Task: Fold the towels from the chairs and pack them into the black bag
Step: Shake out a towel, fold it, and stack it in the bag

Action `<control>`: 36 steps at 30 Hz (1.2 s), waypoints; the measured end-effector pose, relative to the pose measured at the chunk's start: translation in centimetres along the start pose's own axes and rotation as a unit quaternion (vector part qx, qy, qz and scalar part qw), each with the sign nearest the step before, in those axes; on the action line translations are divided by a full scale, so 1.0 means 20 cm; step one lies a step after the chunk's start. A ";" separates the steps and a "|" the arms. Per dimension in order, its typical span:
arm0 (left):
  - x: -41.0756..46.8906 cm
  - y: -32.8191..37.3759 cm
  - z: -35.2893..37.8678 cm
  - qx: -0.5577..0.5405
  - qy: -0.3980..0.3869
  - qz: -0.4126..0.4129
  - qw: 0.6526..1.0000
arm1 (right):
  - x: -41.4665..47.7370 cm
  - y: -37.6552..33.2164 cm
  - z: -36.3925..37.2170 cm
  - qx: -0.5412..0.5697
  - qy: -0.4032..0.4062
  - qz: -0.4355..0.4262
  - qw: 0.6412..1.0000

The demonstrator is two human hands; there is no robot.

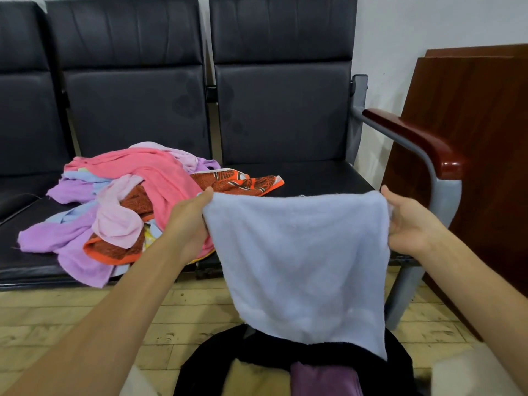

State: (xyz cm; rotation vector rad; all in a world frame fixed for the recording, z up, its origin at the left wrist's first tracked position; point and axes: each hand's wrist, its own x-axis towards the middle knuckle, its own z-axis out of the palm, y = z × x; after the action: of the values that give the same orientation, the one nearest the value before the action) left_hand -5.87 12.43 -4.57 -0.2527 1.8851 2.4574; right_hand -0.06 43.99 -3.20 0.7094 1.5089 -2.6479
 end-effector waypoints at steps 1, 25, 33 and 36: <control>-0.01 0.00 0.01 -0.027 -0.029 -0.015 0.999 | -0.02 0.00 0.01 -0.011 -0.021 -0.014 1.000; -0.33 0.88 0.09 0.149 0.064 0.220 0.962 | -0.48 -0.59 0.32 -0.348 0.218 -0.451 0.792; -0.38 0.91 0.13 0.110 0.125 0.199 0.966 | -0.55 -0.73 0.31 -0.108 0.136 -0.263 0.949; -0.38 0.95 0.09 -0.021 0.105 0.081 0.991 | -0.57 -0.73 0.29 -0.091 0.082 -0.229 0.966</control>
State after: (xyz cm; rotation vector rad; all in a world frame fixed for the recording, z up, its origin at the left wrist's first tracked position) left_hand -0.92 9.69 15.18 -0.3892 2.0090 2.6743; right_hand 4.53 44.71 15.68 0.6466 2.1633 -2.7502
